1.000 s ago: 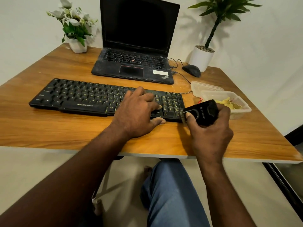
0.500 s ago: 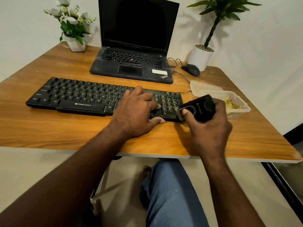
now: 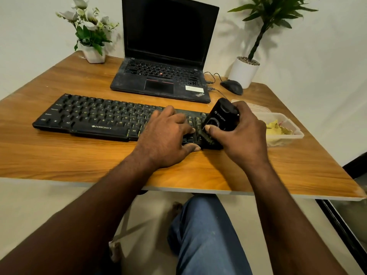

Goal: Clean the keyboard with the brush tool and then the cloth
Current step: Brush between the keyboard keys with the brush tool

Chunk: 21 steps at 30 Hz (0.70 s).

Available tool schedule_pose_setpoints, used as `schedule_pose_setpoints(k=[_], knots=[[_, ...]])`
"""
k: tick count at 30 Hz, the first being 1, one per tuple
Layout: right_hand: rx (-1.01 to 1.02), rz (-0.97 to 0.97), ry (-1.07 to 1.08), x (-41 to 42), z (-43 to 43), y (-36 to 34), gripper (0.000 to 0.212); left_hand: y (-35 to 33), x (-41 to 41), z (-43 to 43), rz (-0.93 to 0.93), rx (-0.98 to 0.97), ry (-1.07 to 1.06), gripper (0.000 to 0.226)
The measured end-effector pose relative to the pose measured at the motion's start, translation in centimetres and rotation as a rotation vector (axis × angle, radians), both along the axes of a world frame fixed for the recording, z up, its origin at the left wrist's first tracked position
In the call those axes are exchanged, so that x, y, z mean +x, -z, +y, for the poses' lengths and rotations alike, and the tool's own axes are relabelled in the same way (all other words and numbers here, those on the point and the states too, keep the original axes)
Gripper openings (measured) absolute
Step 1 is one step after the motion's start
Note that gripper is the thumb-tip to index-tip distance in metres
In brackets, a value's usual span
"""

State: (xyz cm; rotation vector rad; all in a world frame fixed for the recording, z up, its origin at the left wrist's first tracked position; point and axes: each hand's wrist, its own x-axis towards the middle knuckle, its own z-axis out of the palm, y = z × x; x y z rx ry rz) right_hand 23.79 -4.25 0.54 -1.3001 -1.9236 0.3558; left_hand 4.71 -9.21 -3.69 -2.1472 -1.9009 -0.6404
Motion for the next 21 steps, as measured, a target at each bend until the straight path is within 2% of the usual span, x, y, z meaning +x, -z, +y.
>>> schedule_pose_setpoints(k=[2, 7, 10, 13, 15, 18, 21], knots=[[0.003, 0.028, 0.073, 0.0, 0.5, -0.1, 0.059, 0.1, 0.0, 0.0, 0.0, -0.001, -0.002, 0.062], [-0.043, -0.031, -0.05, -1.1, 0.8, -0.6, 0.061, -0.1, -0.1, 0.0, -0.015, -0.008, -0.006, 0.064], [-0.001, 0.016, 0.077, -0.6, 1.4, -1.0, 0.062, 0.0, 0.0, -0.2, -0.114, 0.028, -0.004, 0.069], [-0.046, -0.072, -0.028, -0.9, 1.1, -0.8, 0.055, 0.1, 0.0, -0.1, -0.155, 0.054, 0.016, 0.075], [-0.086, -0.022, -0.062, -0.7, 1.6, -1.3, 0.058, 0.2, -0.1, 0.0, -0.166, 0.054, 0.019, 0.077], [-0.054, 0.017, 0.03, -0.4, 2.4, -1.2, 0.064, 0.3, 0.0, 0.0, -0.174, 0.052, 0.019, 0.078], [-0.099, -0.062, -0.078, -1.0, 1.9, -0.9, 0.052, 0.4, -0.2, 0.0, -0.176, 0.064, 0.027, 0.08]])
